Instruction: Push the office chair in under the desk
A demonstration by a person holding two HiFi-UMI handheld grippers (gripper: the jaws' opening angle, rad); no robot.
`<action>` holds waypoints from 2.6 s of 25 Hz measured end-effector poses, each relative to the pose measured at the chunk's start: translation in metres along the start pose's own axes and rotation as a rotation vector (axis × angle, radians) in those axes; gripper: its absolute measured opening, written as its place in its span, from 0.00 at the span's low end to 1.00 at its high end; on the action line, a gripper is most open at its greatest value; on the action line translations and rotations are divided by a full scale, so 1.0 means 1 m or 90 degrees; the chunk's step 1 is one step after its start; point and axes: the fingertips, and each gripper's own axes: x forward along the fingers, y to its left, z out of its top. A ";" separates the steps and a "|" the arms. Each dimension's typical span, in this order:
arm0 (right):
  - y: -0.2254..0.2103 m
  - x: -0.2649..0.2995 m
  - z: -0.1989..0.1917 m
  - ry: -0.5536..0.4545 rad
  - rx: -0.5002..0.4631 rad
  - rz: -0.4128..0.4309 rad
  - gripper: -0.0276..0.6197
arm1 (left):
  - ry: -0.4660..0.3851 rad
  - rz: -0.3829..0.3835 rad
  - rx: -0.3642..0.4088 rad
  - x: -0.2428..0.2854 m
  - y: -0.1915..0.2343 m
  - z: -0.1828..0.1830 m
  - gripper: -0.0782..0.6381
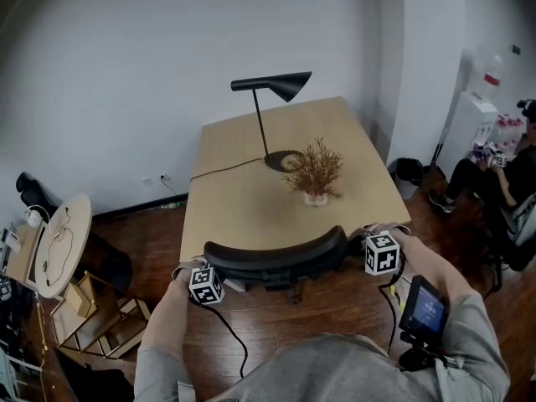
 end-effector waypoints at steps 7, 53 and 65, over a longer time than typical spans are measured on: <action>-0.005 0.002 -0.001 0.007 0.029 -0.024 0.32 | 0.000 0.038 -0.063 0.001 0.011 -0.005 0.41; 0.151 -0.196 0.101 -0.305 0.540 -0.348 0.05 | -0.472 0.301 -0.738 -0.226 -0.157 0.083 0.11; 0.256 -0.208 0.089 -0.374 0.615 -0.265 0.05 | -0.445 0.294 -0.782 -0.254 -0.262 0.149 0.11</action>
